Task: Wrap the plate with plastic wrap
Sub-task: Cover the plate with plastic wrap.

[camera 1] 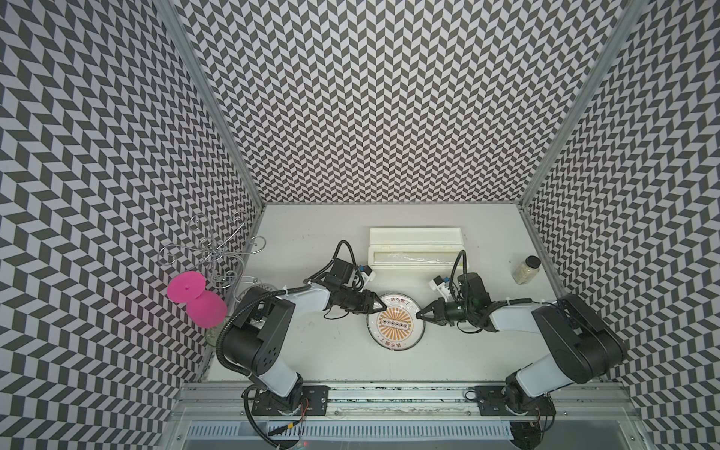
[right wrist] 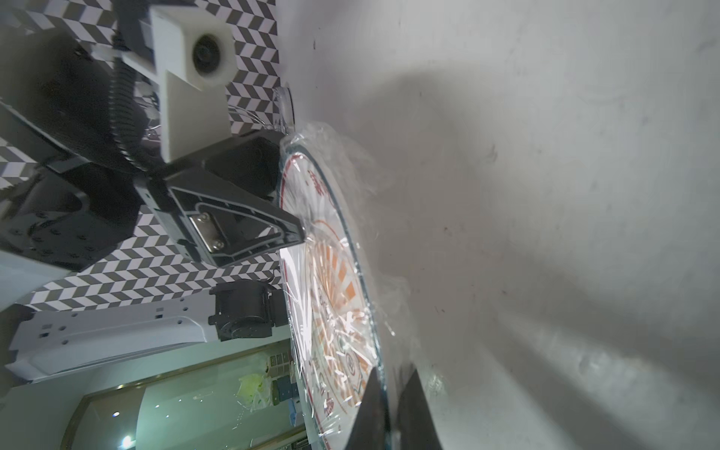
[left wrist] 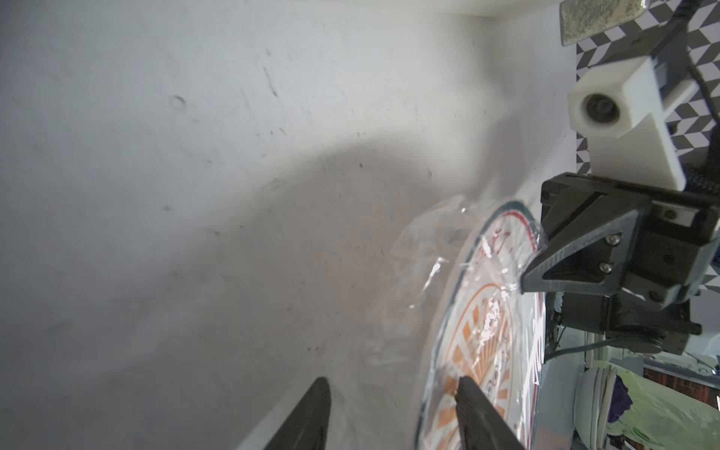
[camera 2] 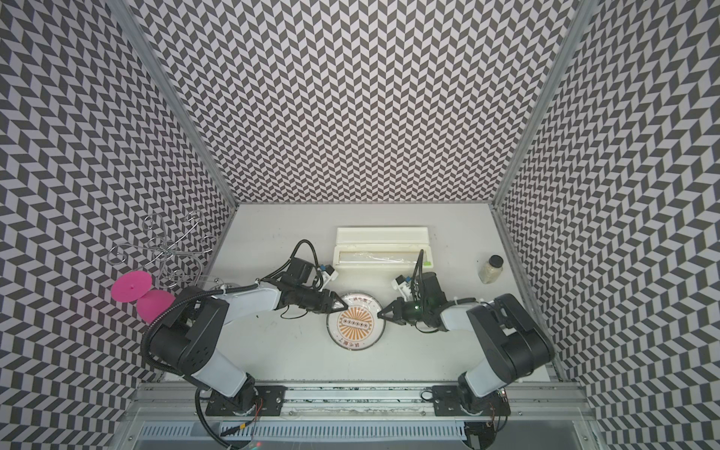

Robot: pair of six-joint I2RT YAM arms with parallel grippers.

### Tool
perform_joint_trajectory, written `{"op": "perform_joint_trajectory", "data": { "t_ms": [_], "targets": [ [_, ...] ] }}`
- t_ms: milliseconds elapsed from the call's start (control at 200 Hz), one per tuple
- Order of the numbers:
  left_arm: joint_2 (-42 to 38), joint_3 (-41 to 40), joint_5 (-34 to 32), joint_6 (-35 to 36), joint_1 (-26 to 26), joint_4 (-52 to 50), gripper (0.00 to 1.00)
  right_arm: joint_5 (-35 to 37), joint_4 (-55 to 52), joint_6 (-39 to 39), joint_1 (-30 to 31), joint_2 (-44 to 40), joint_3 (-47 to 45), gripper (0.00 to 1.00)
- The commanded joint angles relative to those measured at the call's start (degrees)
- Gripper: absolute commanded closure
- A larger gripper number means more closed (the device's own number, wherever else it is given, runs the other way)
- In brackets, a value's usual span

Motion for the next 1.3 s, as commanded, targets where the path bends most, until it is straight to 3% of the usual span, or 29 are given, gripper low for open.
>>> {"op": "perform_joint_trajectory", "data": {
  "t_ms": [0,255,361,601,901,1062,1297],
  "targets": [
    [-3.8,0.3,6.7,-2.3,-0.4,3.1,0.51,-1.9,4.0,1.9,-0.5,-2.3,1.2,1.00],
    [-10.3,-4.2,14.0,-14.6,1.3,19.9,0.88,-1.1,9.2,7.2,-1.2,-3.2,-0.3,1.00],
    [-9.9,-5.4,15.3,-17.9,1.3,24.1,0.98,-0.4,11.0,9.3,-1.2,-4.6,-0.8,1.00],
    [-10.7,-6.6,17.1,-23.0,2.6,30.2,1.00,0.3,12.2,10.5,-2.3,-5.8,-1.9,1.00],
    [-9.7,-8.2,17.5,-23.2,5.2,26.7,0.51,1.3,12.7,11.3,-2.9,-5.9,-3.5,1.00],
    [-8.9,-9.7,17.6,-22.9,5.6,23.3,0.41,2.7,12.4,12.8,-3.1,-5.9,-4.6,1.00],
    [-9.5,-13.7,14.9,-22.0,7.1,18.3,0.39,6.4,13.0,15.7,-3.1,-4.7,-6.9,1.00]
  ]
}}
